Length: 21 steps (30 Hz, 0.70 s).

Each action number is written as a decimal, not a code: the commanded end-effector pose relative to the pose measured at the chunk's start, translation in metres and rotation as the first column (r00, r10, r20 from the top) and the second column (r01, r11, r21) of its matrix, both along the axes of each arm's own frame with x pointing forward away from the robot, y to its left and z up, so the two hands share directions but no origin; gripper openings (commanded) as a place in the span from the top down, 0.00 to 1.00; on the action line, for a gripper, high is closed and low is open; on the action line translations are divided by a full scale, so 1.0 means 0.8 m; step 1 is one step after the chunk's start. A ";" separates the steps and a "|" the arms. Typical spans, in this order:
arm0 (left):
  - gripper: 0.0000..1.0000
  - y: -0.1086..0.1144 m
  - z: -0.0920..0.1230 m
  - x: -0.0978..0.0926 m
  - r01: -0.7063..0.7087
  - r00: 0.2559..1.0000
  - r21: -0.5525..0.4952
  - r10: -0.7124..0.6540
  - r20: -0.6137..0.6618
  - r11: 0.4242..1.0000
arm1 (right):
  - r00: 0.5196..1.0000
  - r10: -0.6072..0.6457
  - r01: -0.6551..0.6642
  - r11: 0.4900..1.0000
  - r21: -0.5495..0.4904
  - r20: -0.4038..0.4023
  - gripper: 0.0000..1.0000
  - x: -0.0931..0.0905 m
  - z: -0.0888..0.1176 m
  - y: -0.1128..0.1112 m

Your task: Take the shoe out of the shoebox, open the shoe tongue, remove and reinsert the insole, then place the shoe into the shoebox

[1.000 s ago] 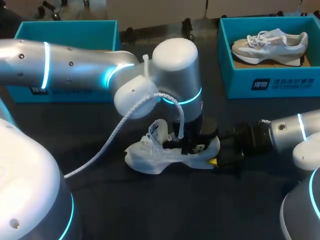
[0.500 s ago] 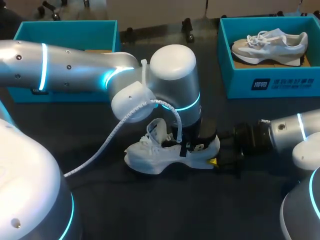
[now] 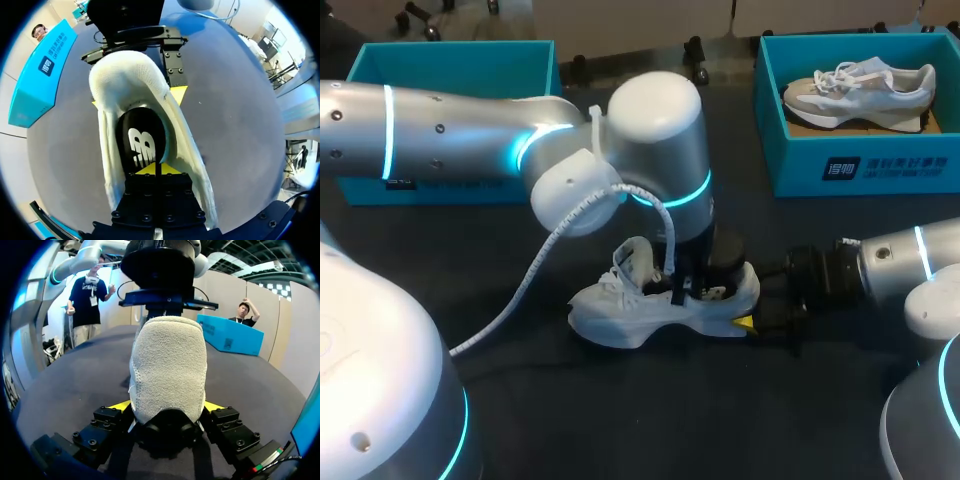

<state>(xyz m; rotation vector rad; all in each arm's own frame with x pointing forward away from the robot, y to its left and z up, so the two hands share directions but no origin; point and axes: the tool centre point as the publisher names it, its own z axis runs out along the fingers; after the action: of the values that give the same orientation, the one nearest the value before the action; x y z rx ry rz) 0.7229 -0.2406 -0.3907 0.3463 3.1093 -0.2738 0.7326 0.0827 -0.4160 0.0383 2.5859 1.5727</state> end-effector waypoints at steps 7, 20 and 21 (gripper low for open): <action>1.00 0.022 0.027 0.012 0.006 0.997 -0.028 -0.008 -0.077 1.000 | 1.000 -0.003 0.003 1.000 -0.005 0.000 1.00 -0.001 0.000 0.002; 1.00 0.032 0.061 0.006 0.007 0.982 -0.105 -0.027 -0.186 0.994 | 1.000 -0.003 0.003 1.000 -0.005 0.000 1.00 -0.001 0.000 0.002; 1.00 0.033 0.064 0.004 0.010 0.980 -0.113 -0.032 -0.195 0.993 | 1.000 -0.003 0.003 1.000 -0.005 0.000 1.00 -0.001 0.000 0.002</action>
<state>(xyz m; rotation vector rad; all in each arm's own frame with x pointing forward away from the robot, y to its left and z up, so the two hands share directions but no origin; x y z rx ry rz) 0.7277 -0.2230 -0.3460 0.3636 3.2657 -0.4850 0.7325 0.0825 -0.4160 0.0385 2.5861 1.5722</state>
